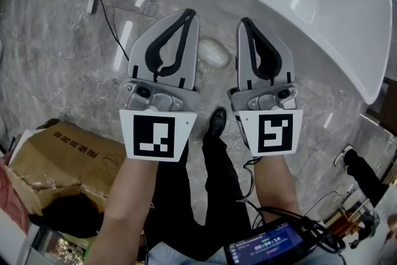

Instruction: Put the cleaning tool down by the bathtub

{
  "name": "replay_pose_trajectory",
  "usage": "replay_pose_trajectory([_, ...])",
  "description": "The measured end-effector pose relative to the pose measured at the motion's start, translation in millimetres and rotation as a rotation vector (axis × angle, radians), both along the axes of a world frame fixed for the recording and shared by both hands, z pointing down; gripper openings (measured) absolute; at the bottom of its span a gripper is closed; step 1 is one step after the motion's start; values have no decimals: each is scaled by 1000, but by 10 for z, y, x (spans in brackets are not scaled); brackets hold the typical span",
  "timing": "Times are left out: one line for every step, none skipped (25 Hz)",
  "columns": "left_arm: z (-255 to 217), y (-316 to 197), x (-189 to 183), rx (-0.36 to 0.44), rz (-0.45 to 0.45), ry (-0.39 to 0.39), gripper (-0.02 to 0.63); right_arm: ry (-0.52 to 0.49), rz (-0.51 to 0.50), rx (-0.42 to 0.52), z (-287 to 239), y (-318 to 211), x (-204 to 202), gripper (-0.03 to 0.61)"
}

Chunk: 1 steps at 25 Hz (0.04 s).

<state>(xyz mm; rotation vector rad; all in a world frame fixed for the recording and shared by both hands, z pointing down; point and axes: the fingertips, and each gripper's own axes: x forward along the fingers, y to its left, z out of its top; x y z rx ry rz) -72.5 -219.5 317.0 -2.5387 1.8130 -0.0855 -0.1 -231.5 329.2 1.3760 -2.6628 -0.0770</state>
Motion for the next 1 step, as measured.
replay_pose_trajectory([5, 3, -1, 0, 2, -1, 15, 1, 1, 1, 5, 1, -2, 12])
